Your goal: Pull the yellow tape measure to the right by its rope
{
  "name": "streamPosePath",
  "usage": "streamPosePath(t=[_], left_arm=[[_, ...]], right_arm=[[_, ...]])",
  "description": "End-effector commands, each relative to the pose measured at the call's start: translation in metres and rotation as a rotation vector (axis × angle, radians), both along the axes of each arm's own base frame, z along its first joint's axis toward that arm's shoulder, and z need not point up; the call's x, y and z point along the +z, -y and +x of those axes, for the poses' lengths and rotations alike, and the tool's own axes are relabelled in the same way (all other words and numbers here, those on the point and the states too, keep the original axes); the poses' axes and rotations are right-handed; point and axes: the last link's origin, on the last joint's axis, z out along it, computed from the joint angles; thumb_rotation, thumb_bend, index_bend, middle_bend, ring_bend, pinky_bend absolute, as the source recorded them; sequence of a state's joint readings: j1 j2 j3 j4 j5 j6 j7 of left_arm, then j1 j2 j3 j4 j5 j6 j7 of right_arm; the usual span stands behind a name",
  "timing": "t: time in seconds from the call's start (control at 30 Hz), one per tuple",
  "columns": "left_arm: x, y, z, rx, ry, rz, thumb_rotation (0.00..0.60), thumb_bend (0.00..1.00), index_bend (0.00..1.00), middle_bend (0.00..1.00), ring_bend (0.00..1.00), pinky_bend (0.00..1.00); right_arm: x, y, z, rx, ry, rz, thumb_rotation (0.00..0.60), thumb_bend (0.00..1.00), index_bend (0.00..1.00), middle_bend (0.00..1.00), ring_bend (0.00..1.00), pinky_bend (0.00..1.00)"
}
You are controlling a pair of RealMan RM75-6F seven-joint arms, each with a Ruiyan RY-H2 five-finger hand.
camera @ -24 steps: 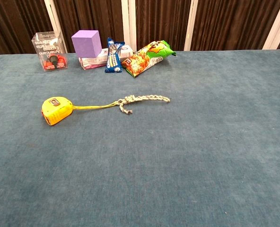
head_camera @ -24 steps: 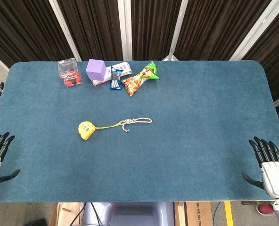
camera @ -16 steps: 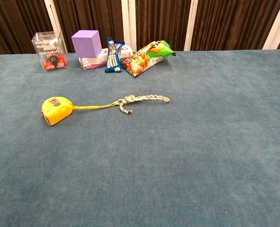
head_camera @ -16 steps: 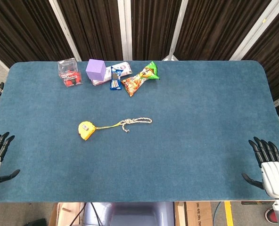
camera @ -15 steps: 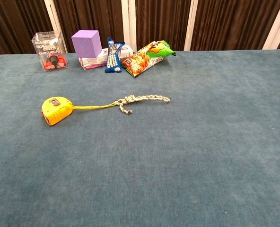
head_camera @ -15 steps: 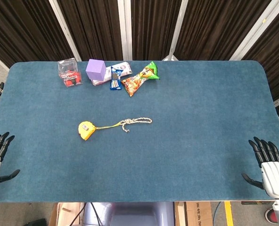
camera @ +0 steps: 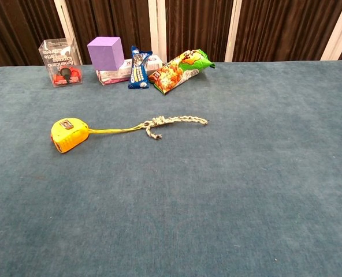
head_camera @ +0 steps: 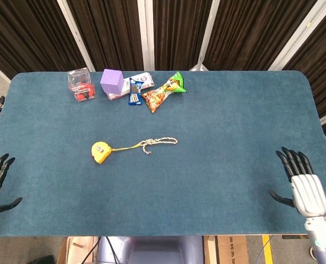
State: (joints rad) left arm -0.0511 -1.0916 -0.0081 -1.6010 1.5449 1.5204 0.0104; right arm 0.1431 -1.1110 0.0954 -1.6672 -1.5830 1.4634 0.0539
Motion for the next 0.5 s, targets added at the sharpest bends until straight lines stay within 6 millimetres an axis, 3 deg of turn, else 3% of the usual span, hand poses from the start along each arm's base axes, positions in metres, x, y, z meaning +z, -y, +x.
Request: streamPosePath(t=[0.03,0.2,0.5], left_arm=[[0.001,-0.001,-0.001,0.006,0.005,0.001,0.600,0.00,0.00,0.00,0.00,0.00],[0.001,-0.001,-0.001,0.016,0.008,-0.007,0.600,0.00,0.00,0.00,0.00,0.00],[0.001,-0.003,-0.005,0.046,0.023,-0.020,0.600,0.00,0.00,0.00,0.00,0.00]], right_arm=[[-0.011,0.023,0.027,0.053,0.059,0.016,0.600,0.18,0.04,0.00,0.00,0.00],[-0.034,0.059,0.070,0.111,0.094,0.064,0.600,0.18,0.17,0.00,0.00,0.00],[-0.088,0.108,0.118,0.124,0.085,0.150,0.600,0.25,0.33,0.03,0.00,0.00]])
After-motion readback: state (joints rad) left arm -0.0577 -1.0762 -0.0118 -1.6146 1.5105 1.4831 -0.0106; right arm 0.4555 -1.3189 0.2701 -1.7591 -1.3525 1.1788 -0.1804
